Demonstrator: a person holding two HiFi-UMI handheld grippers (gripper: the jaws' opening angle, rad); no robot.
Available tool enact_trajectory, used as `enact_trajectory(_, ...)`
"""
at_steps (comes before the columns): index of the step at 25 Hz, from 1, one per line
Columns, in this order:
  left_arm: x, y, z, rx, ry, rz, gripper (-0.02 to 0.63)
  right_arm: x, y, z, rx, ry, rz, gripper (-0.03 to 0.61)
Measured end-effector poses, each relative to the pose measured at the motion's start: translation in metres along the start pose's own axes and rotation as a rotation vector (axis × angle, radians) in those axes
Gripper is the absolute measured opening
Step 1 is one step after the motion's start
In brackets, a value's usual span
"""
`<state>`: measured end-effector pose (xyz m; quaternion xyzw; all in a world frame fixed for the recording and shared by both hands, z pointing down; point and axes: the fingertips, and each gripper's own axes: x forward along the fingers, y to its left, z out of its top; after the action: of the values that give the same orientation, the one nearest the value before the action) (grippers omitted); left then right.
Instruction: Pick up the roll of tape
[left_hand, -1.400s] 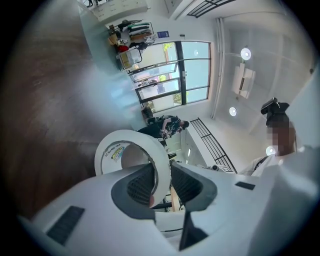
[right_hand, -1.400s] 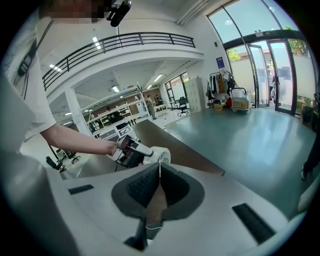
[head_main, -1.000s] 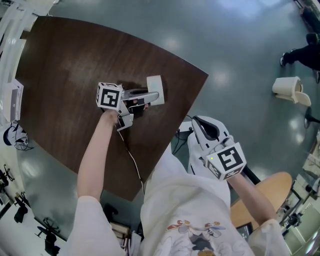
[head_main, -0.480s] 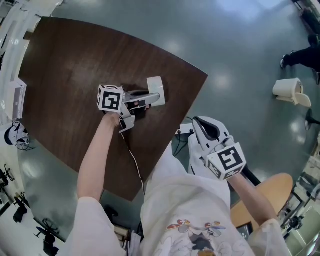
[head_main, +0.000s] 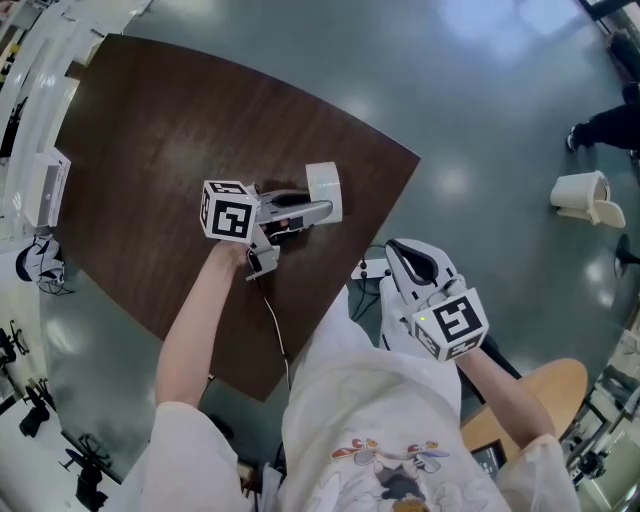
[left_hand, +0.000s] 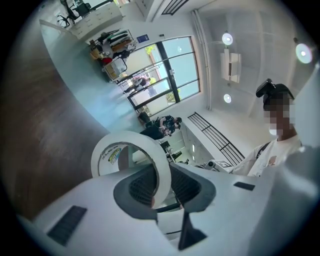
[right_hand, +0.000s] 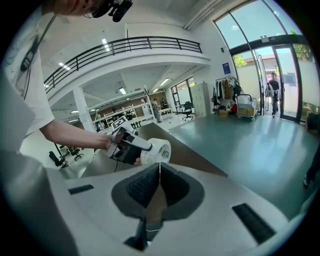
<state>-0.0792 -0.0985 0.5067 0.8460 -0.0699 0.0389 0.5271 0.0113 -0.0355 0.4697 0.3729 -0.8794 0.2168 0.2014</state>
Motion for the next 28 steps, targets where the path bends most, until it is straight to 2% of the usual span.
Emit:
enact_trajectory(4, 0.003, -0.035, -0.009, 0.076, 0.033, 0.025, 0.083, -0.011, 0.008, 0.002, -0.005, -0.025, 0.004, 0.008)
enact_trajectory(8, 0.004, -0.054, -0.002, 0.161, 0.061, 0.050, 0.083, -0.004, 0.005, 0.011, -0.005, -0.047, 0.007, 0.008)
enact_trajectory(15, 0.017, -0.106, -0.007, 0.287, 0.078, 0.071, 0.083, -0.024, 0.003, 0.017, -0.009, -0.086, -0.002, 0.008)
enact_trajectory(21, 0.023, -0.141, -0.005, 0.371, 0.040, 0.130, 0.083, -0.045, 0.000, 0.028, -0.016, -0.131, -0.038, 0.008)
enact_trajectory(28, 0.026, -0.174, 0.008, 0.476, -0.061, 0.239, 0.083, -0.061, -0.002, 0.051, -0.044, -0.203, -0.060, 0.008)
